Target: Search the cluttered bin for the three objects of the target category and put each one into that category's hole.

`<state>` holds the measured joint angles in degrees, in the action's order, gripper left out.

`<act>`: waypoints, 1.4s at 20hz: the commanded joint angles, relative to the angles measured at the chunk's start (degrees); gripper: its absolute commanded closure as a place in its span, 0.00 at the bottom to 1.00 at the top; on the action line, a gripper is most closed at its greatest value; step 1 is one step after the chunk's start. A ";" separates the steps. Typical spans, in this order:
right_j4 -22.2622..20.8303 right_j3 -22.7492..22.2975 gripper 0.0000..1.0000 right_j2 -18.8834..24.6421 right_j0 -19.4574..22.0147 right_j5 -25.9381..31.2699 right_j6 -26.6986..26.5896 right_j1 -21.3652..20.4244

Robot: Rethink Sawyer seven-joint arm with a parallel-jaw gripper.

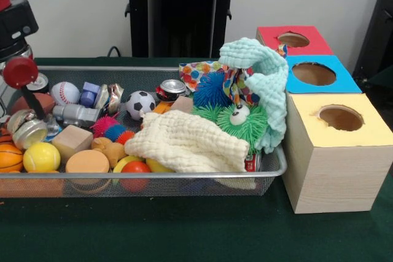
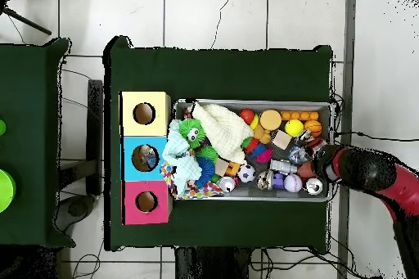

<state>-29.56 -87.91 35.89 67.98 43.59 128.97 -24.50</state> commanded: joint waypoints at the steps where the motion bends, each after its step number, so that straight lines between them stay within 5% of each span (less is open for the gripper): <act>1: -3.99 11.83 0.00 4.08 -1.30 2.51 -21.40 3.21; 7: -3.93 19.18 0.00 4.40 -2.60 10.08 -28.10 5.10; 22: -3.47 19.67 0.00 4.66 -3.47 7.18 -31.30 6.88; 24: -3.38 17.62 0.00 4.20 -3.07 5.86 -29.42 5.95; 28: -2.90 3.20 0.00 0.68 -1.47 -0.74 -16.88 -3.01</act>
<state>-30.17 -73.49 39.13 65.82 49.26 115.78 -21.96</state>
